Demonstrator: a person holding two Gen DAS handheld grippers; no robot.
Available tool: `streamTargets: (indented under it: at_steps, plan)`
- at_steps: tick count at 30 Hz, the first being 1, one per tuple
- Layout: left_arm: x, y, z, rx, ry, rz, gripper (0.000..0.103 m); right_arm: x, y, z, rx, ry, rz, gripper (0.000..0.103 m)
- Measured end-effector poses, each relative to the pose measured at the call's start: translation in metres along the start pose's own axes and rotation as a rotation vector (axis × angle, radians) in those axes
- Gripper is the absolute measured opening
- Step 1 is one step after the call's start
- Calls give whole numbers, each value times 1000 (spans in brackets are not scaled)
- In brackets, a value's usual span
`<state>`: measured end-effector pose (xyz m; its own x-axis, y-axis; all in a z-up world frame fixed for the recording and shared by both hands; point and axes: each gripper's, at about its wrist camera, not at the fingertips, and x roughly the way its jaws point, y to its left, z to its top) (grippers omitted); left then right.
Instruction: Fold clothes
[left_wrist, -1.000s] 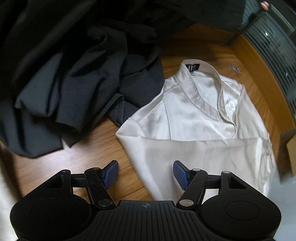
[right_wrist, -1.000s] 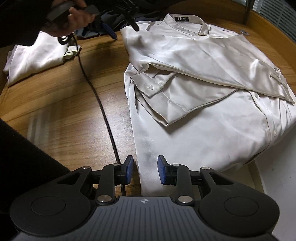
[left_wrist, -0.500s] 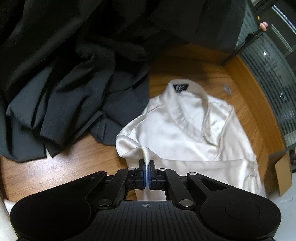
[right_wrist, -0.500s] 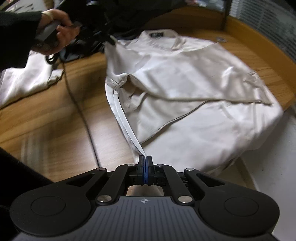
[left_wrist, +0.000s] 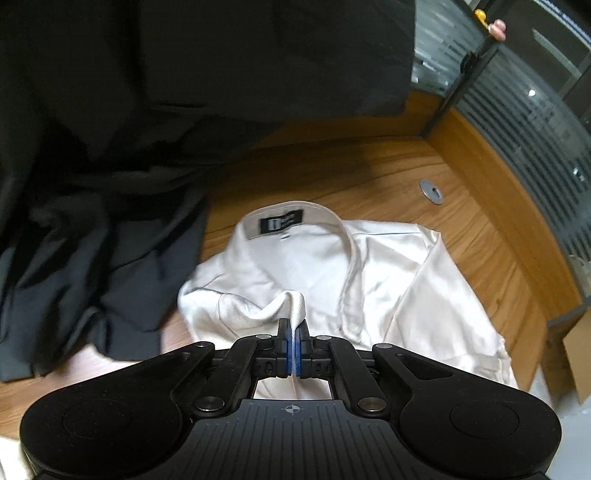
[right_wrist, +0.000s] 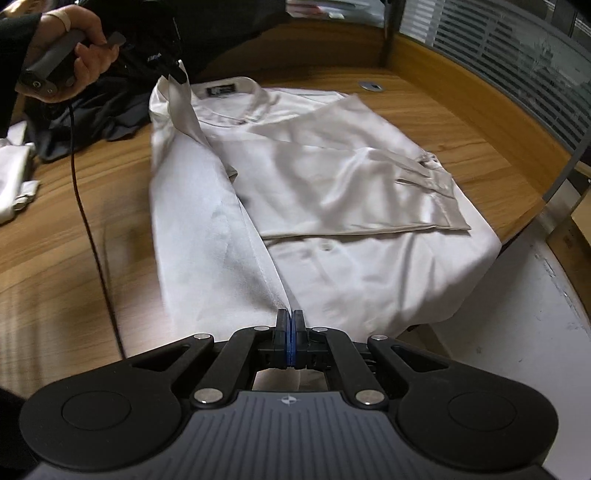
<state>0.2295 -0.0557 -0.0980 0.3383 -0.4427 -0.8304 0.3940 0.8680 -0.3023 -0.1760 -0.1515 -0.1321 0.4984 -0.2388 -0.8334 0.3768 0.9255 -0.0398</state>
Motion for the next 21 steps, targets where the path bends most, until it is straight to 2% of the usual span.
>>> streamTargets:
  at_steps: [6,11,12,13,15,16,21]
  plan:
    - [38,-29,14,5,34,75,4,33,-33,9,1,27,14,0]
    - [63,-31,21,-11,75,120,5,56,-44,18,-7,66,33,1]
    - [65,-31,23,-18,81,125,14,58,-47,18,-5,72,34,1]
    - [66,-30,26,-26,85,131,29,58,-49,19,-2,72,31,4]
    - [60,-28,33,-41,60,133,45,53,-57,23,5,67,16,5]
    - [57,-28,37,-46,48,132,50,51,-62,25,11,65,9,7]
    - [45,-37,56,-47,45,122,50,36,-108,38,76,58,-3,13]
